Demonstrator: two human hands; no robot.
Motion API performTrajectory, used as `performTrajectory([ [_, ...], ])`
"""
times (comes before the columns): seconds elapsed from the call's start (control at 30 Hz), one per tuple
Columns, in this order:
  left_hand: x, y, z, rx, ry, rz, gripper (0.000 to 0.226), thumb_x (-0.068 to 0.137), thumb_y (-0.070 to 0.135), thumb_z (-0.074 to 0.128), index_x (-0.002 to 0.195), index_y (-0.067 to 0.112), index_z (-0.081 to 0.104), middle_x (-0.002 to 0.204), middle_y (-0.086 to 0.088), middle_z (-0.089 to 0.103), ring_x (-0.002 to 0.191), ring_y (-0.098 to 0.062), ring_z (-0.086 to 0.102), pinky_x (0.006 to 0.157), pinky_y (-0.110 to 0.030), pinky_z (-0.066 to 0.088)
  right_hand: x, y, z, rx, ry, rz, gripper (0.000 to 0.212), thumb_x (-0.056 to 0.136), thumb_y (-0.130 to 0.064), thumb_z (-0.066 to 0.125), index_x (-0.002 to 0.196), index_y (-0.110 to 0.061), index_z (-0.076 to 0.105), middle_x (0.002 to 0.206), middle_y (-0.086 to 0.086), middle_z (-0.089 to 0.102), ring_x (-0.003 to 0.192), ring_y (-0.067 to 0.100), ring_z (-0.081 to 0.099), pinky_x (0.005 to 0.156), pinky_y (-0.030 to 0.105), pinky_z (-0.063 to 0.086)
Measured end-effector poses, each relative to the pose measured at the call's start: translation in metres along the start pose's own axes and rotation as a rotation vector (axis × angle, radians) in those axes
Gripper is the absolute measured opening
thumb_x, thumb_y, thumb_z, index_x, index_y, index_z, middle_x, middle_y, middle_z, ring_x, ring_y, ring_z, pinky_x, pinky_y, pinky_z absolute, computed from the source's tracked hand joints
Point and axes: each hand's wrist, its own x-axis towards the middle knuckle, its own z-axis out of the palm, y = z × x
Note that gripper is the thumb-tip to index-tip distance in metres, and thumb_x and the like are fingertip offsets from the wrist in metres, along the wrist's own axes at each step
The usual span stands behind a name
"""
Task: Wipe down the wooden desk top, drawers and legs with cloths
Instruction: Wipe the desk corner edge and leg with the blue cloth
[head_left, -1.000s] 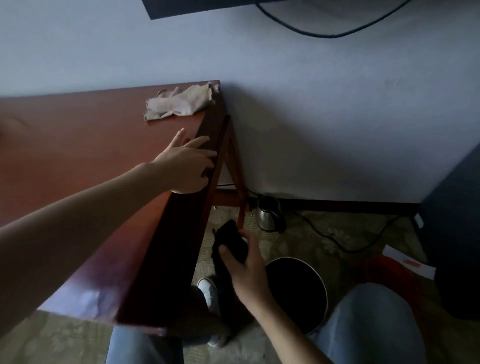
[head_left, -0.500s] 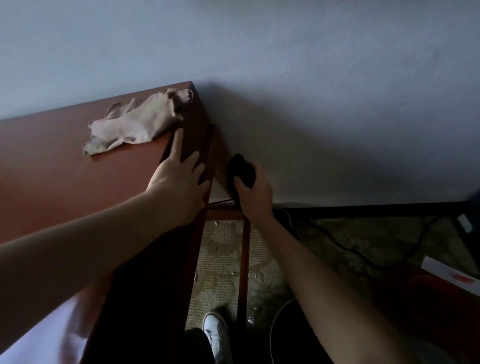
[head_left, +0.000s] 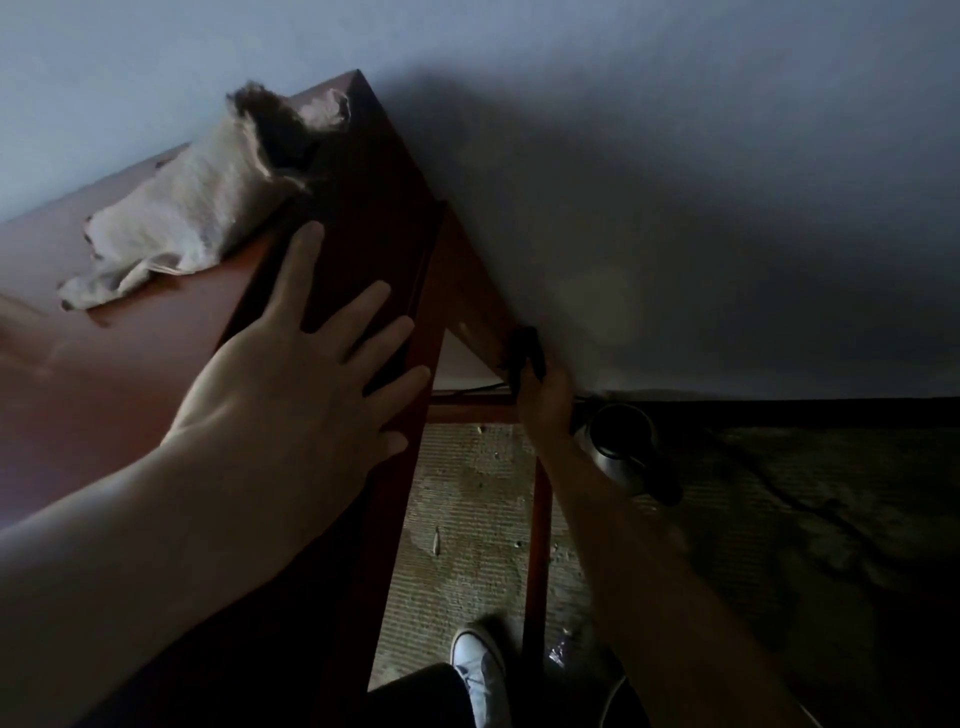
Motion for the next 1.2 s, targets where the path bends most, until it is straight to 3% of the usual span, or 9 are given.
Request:
performTrajectory([
  [0.13,0.009,0.009,0.017,-0.035,-0.037,-0.097,0.066,0.088,0.060,-0.031,0.149,0.038,-0.037,0.160,-0.011,-0.041,0.149,-0.042,-0.035,0.107,-0.080,-0.022,0.009,0.042,-0.020,-0.047,-0.114,0.119,0.033,0.104,-0.001,0.048,0.136,0.007,0.055,0.131,0.019,0.061,0.130,0.032,0.052,0.106,0.017,0.035],
  [0.2,0.008,0.009,0.019,-0.039,-0.082,-0.128,0.067,0.084,0.051,-0.041,0.149,0.040,-0.037,0.161,-0.010,-0.039,0.149,-0.042,-0.034,0.108,-0.079,-0.022,0.024,0.059,-0.019,-0.125,-0.144,0.171,0.033,0.105,-0.005,0.048,0.136,0.002,0.057,0.134,0.024,0.061,0.130,0.038,0.052,0.111,0.037,0.036],
  [0.4,0.001,0.009,0.004,0.079,-0.052,-0.109,0.058,0.097,0.049,-0.018,0.150,0.036,-0.037,0.167,-0.008,-0.030,0.151,-0.041,-0.030,0.104,-0.083,-0.015,0.042,0.059,-0.022,-0.129,-0.197,0.256,0.030,0.100,-0.007,0.049,0.125,0.001,0.064,0.130,0.025,0.062,0.124,0.041,0.054,0.103,0.039,0.038],
  [0.53,0.002,0.007,-0.003,0.062,-0.101,-0.090,0.064,0.095,0.059,-0.014,0.149,0.035,-0.040,0.164,-0.007,-0.035,0.149,-0.039,-0.035,0.103,-0.083,-0.018,0.026,-0.024,-0.022,-0.041,-0.065,0.132,0.026,0.100,-0.019,0.056,0.113,-0.002,0.071,0.118,0.021,0.069,0.112,0.036,0.061,0.081,0.031,0.037],
  [0.77,0.000,0.006,-0.004,0.035,-0.064,-0.089,0.065,0.096,0.060,-0.013,0.152,0.036,-0.035,0.166,-0.007,-0.032,0.151,-0.038,-0.032,0.104,-0.082,-0.016,-0.024,-0.133,0.006,0.208,0.064,-0.321,0.036,0.100,-0.027,0.054,0.133,-0.017,0.064,0.137,0.001,0.057,0.129,0.010,0.050,0.105,0.013,0.035],
  [0.97,0.000,0.009,0.008,0.094,0.006,-0.069,0.059,0.096,0.049,-0.022,0.151,0.034,-0.037,0.167,-0.009,-0.030,0.152,-0.040,-0.030,0.104,-0.083,-0.013,0.004,-0.069,0.001,0.193,0.128,-0.114,0.043,0.102,-0.011,0.056,0.141,0.002,0.042,0.125,0.004,0.052,0.108,-0.002,0.048,0.087,-0.004,0.026],
  [1.07,0.006,0.005,0.019,-0.008,0.129,-0.073,0.065,0.098,0.055,-0.004,0.162,0.042,-0.002,0.172,-0.015,-0.002,0.157,-0.043,-0.007,0.108,-0.083,-0.006,0.020,-0.002,-0.004,0.028,0.094,0.020,0.039,0.101,-0.010,0.057,0.137,0.001,0.047,0.127,0.020,0.062,0.116,0.032,0.061,0.092,0.022,0.037],
  [1.13,0.003,0.002,0.022,-0.131,0.081,-0.017,0.062,0.100,0.051,0.024,0.155,0.029,0.042,0.163,-0.020,0.034,0.154,-0.042,0.022,0.111,-0.081,0.004,0.018,0.041,-0.010,-0.056,0.031,0.179,0.039,0.103,-0.019,0.054,0.138,-0.004,0.048,0.126,0.021,0.062,0.114,0.036,0.061,0.090,0.033,0.041],
  [1.2,0.004,0.002,0.025,-0.069,0.077,-0.052,0.062,0.100,0.051,0.025,0.151,0.022,0.048,0.160,-0.018,0.040,0.153,-0.038,0.024,0.112,-0.080,0.009,0.011,0.077,-0.015,-0.124,-0.040,0.300,0.040,0.103,-0.023,0.054,0.139,-0.006,0.049,0.125,0.019,0.062,0.114,0.036,0.060,0.091,0.036,0.044],
])
